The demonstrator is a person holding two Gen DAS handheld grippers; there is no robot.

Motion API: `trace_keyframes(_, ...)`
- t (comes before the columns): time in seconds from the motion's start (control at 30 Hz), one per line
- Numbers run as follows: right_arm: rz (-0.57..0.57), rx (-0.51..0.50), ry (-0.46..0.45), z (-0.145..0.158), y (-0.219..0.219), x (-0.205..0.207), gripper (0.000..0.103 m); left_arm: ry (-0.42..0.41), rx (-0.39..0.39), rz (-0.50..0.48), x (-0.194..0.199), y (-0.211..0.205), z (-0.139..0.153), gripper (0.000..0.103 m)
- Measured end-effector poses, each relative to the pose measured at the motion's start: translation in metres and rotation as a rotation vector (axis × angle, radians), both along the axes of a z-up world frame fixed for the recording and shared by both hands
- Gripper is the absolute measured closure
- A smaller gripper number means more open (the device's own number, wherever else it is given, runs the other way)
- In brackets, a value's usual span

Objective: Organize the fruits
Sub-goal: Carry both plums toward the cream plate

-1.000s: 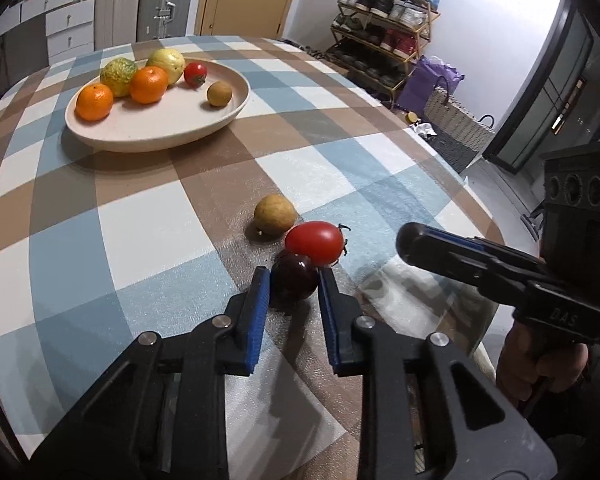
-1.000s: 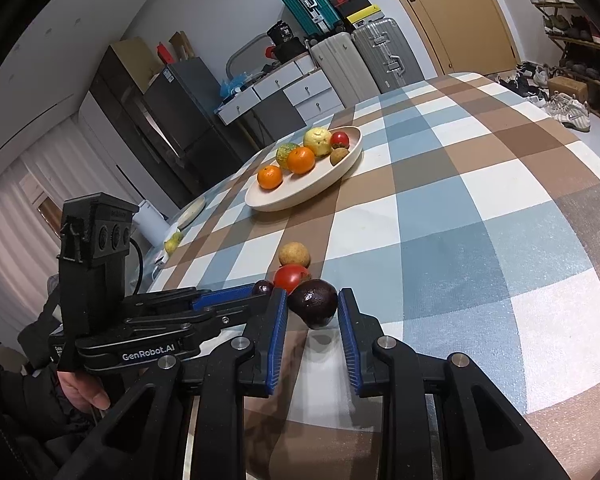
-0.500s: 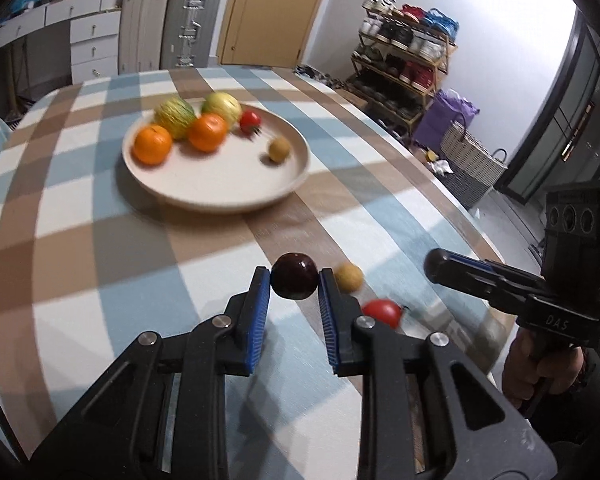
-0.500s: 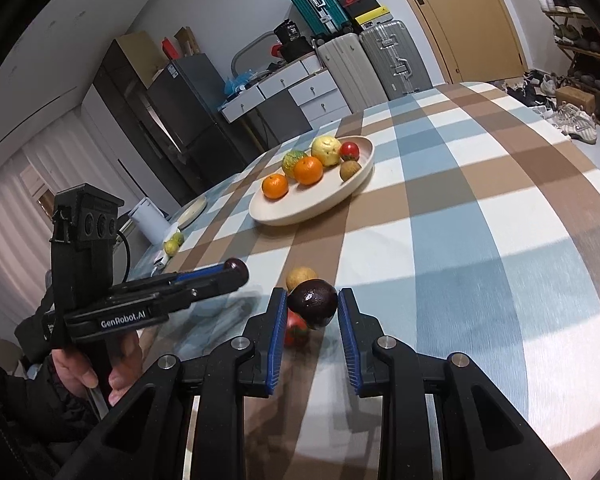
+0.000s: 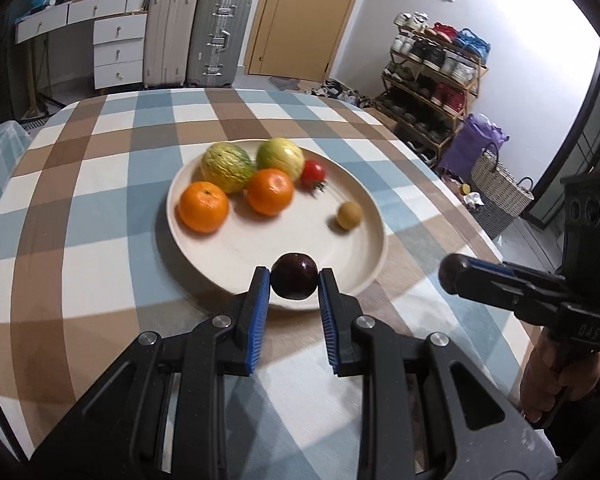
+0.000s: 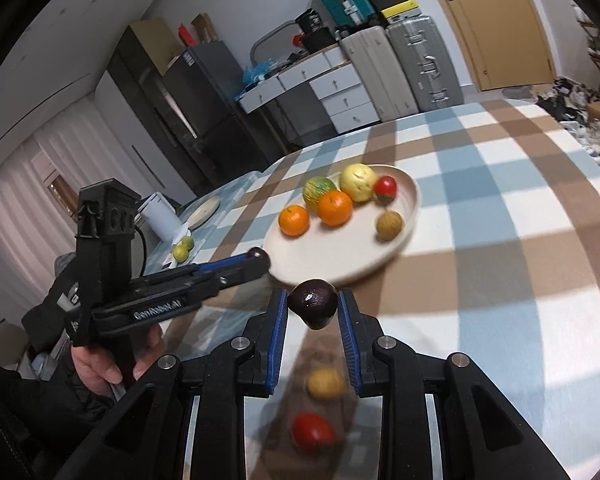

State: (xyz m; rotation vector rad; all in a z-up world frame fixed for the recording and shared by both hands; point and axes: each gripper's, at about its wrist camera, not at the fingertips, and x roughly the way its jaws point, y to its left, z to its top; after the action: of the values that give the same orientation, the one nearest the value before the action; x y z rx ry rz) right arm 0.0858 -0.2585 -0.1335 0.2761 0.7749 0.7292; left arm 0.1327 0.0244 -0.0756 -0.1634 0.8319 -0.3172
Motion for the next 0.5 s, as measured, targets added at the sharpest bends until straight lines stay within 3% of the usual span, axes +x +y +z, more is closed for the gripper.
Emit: trace_keyframes(0.5,0.073,-0.025,0.179,-0.014,0.073,0.108,0.077,0.027,0.017,0.054,0.042,0.029,-0.02,0.081)
